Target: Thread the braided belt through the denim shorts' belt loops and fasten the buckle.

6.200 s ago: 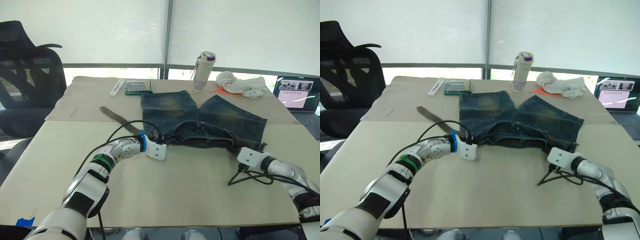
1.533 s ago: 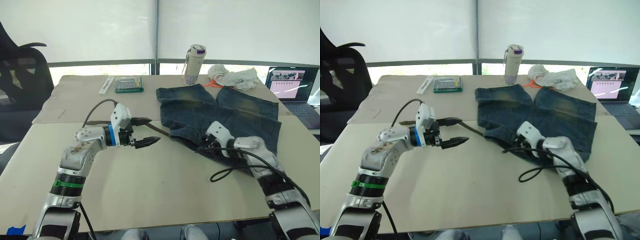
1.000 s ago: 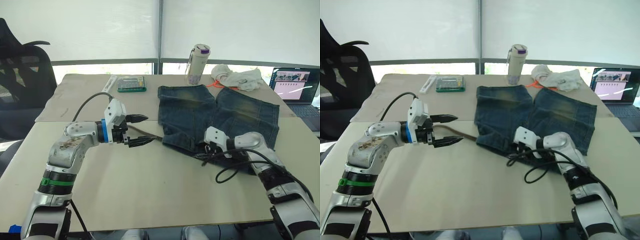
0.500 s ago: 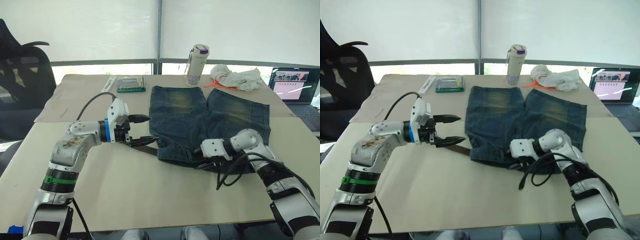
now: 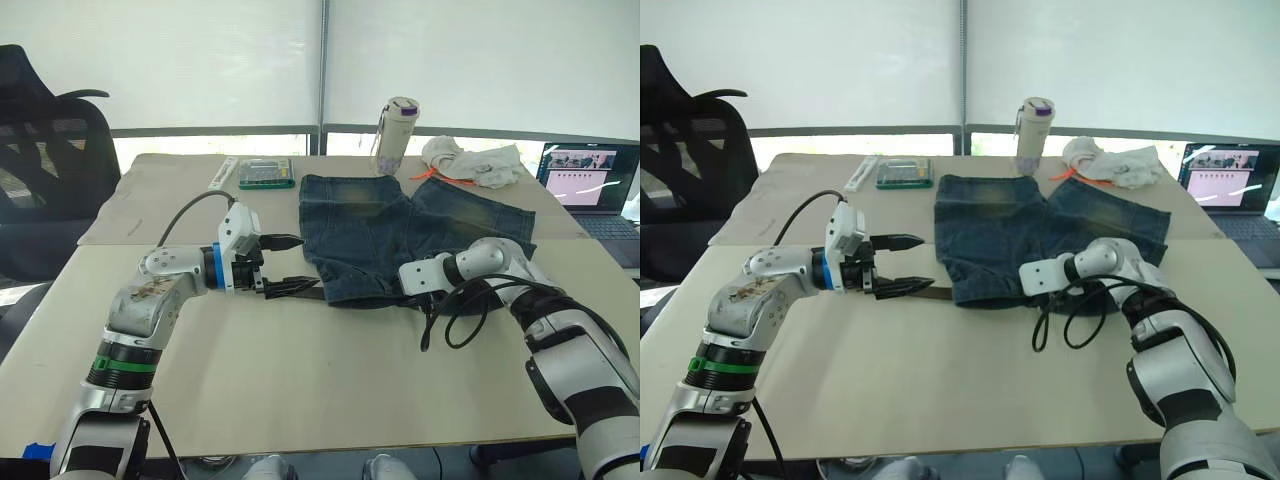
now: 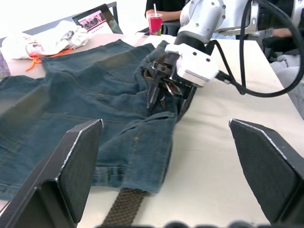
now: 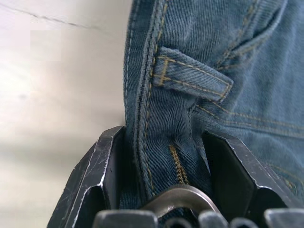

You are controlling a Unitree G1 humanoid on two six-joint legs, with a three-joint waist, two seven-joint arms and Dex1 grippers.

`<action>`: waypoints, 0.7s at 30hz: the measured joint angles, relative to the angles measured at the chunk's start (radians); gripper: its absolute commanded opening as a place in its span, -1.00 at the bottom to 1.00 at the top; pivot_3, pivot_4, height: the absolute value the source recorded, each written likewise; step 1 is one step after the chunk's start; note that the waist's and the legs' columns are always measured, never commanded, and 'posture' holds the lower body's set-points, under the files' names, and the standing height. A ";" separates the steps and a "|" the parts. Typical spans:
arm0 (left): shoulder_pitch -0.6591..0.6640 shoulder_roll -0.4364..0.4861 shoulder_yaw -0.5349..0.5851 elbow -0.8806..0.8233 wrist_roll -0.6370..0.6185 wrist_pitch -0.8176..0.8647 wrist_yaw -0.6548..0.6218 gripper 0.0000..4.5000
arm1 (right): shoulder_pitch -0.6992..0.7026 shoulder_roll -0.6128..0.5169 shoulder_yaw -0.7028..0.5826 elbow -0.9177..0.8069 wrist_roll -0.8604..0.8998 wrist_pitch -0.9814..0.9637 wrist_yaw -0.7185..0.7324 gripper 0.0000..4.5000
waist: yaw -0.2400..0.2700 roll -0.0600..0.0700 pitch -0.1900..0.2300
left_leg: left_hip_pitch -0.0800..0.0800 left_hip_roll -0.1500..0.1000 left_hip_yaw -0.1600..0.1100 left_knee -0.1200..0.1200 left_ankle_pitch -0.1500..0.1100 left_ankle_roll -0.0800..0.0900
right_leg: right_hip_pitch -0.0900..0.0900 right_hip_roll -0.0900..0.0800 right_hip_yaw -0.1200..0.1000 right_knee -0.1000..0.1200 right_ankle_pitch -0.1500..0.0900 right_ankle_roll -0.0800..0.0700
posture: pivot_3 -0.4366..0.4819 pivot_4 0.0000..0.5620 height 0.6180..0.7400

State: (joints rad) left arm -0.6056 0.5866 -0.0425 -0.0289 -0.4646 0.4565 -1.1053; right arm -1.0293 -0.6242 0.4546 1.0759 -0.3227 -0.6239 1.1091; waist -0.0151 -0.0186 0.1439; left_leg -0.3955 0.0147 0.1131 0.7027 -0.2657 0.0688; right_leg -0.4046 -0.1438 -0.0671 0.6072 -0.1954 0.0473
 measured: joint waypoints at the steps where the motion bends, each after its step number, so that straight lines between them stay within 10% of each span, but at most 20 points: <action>1: 0.000 0.000 0.000 0.000 0.000 0.000 0.001 1.00 | 0.004 0.003 -0.015 0.003 0.006 0.004 0.004 0.24 | 0.000 0.000 0.000 | 0.000 0.000 0.000 0.000 0.000 0.000 | 0.000 0.000 0.000 0.000 0.000 0.000 | -0.05 -0.47 0.95; 6: 0.001 0.001 0.000 -0.002 0.000 0.000 0.002 1.00 | 0.066 0.004 -0.115 -0.047 0.100 0.101 0.056 0.99 | 0.000 0.000 0.000 | 0.000 0.000 0.000 -0.003 0.000 0.000 | -0.001 0.000 0.000 0.000 -0.001 0.000 | -0.05 -0.47 0.95; 14: 0.020 0.014 0.009 -0.008 -0.003 0.005 0.007 1.00 | 0.357 -0.058 -0.318 -0.596 0.473 0.606 0.257 0.99 | 0.003 0.005 0.003 | -0.018 0.000 0.000 -0.004 0.001 -0.001 | -0.018 0.000 -0.001 0.004 -0.001 0.000 | -0.05 -0.47 0.95; 21: 0.116 -0.010 0.072 -0.058 -0.005 0.047 0.171 1.00 | 0.511 -0.031 -0.475 -1.025 0.707 0.963 0.110 0.99 | 0.003 0.005 0.003 | -0.015 0.000 0.000 -0.005 0.001 -0.001 | -0.017 0.000 -0.001 0.003 -0.001 0.000 | -0.05 -0.47 0.95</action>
State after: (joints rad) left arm -0.4899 0.5761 0.0291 -0.0873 -0.4692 0.5039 -0.9344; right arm -0.5180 -0.6549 -0.0202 0.0504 0.3838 0.3394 1.2192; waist -0.0117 -0.0140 0.1473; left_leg -0.4106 0.0149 0.1132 0.6975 -0.2645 0.0681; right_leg -0.4220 -0.1438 -0.0685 0.6097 -0.1960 0.0473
